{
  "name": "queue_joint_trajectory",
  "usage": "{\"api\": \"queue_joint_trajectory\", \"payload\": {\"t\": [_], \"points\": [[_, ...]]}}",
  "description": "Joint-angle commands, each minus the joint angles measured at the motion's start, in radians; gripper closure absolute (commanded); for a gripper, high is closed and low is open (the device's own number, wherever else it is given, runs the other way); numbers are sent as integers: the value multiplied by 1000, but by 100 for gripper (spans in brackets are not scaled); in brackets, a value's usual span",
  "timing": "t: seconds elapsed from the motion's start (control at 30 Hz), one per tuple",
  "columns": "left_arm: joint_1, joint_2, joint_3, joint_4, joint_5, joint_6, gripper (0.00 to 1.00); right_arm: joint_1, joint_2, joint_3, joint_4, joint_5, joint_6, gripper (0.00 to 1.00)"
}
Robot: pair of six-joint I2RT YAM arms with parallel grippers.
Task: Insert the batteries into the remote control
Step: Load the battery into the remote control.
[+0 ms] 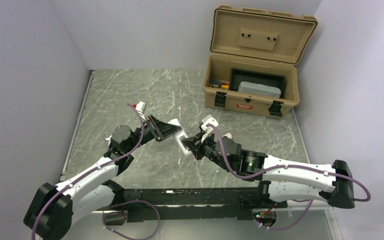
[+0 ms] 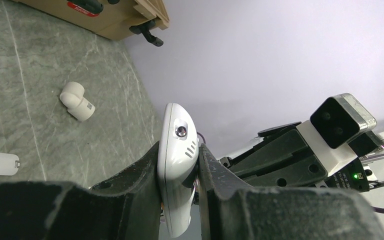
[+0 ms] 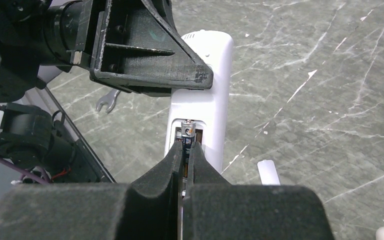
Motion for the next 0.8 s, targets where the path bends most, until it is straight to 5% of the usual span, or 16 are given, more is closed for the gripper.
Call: {"api": "queue_joint_trajectory", "payload": {"t": [0.0, 0.77], "points": [[-4, -20, 22, 142, 13, -64, 100, 16, -3, -12, -42, 3, -22, 100], [-4, -24, 19, 140, 13, -75, 100, 30, -10, 4, -173, 2, -27, 97]]}}
